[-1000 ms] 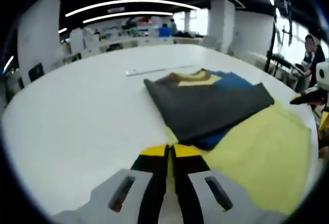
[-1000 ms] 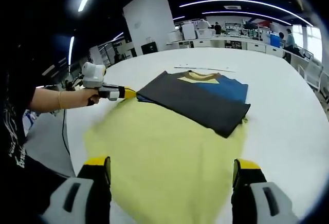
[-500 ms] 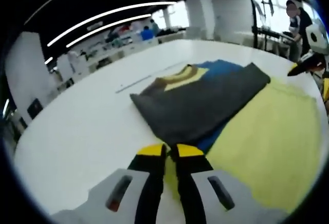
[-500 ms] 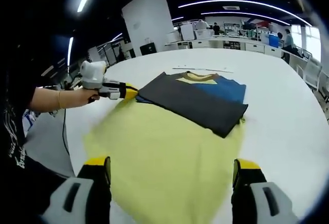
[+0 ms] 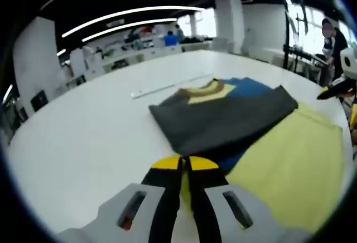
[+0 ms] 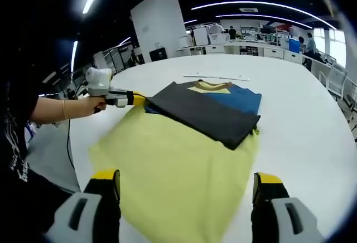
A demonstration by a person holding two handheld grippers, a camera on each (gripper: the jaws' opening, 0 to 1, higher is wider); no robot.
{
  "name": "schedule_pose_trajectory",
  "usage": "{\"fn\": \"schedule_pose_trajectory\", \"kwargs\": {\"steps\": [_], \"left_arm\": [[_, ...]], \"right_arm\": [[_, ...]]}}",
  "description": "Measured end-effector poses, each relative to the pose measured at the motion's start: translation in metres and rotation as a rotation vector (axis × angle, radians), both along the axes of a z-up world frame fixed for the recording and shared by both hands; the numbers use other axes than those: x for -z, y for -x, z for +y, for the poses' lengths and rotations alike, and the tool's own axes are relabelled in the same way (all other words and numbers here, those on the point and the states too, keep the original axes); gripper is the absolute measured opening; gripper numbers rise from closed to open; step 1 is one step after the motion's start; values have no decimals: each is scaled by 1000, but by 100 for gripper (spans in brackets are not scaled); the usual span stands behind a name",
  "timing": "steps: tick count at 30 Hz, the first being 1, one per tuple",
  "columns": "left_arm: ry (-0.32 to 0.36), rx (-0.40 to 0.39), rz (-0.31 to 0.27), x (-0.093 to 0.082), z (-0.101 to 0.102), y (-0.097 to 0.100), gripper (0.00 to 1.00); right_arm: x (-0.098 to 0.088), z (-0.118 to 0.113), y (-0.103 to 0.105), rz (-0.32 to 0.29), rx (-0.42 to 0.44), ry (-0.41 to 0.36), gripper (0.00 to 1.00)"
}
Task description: Fold the garment on the visible template until the final outline fits inside the template.
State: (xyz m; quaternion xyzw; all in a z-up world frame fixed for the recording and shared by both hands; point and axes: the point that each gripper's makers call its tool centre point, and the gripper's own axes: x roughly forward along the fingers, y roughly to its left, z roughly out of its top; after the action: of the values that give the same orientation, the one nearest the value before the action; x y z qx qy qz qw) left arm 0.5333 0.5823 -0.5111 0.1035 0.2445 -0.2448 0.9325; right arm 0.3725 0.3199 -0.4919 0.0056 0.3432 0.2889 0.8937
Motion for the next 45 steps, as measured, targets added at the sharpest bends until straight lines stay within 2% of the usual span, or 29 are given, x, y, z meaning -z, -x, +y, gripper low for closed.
{"fn": "schedule_pose_trajectory", "kwargs": {"steps": [5, 15, 22, 28, 31, 35, 39, 45], "left_arm": [[76, -47, 30, 2, 5, -1, 1], [91, -76, 51, 7, 11, 1, 1], [8, -57, 69, 20, 15, 5, 2], [2, -59, 66, 19, 18, 3, 4], [2, -69, 65, 18, 20, 3, 10], [2, -76, 72, 17, 24, 4, 24], [14, -84, 61, 8, 28, 7, 37], [50, -67, 41, -5, 26, 12, 56]], "right_arm": [[-1, 0, 0, 1, 1, 2, 99], [-2, 0, 1, 1, 4, 5, 99], [-2, 0, 1, 1, 6, 2, 99], [-1, -2, -1, -3, 23, -3, 99], [-1, -3, -4, -5, 39, -8, 98], [-2, -4, -7, -8, 40, -10, 97], [-2, -5, -13, -11, 49, -17, 93], [-5, -5, -20, -26, 58, -25, 91]]}}
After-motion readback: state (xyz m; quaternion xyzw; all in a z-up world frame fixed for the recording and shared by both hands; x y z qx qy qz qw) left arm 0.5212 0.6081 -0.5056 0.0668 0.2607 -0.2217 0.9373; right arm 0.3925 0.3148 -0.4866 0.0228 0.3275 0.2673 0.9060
